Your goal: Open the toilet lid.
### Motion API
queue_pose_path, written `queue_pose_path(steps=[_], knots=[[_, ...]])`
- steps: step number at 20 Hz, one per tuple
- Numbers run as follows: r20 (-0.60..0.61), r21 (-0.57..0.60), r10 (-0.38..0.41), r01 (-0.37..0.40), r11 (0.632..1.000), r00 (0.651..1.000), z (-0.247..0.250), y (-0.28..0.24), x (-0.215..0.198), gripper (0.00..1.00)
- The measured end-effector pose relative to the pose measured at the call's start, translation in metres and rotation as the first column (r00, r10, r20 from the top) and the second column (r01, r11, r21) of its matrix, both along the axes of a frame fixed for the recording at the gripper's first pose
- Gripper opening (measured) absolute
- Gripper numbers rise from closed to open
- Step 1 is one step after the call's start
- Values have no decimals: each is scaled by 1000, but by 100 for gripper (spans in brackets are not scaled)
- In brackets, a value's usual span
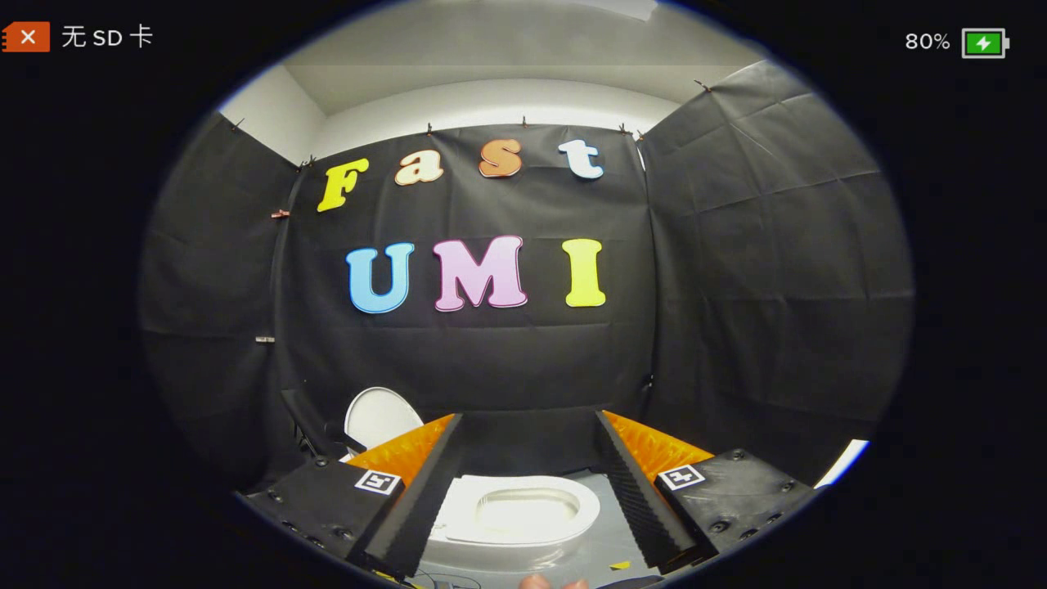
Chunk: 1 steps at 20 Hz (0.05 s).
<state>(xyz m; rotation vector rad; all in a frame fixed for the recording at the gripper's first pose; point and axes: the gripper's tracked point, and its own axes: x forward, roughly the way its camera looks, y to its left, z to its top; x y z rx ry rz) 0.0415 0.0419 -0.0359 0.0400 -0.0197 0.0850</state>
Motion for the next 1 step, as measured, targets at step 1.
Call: queue_pose_path(steps=[1], knots=[[0, -1, 4, -4, 1000, 1000, 0, 2, 0, 98]])
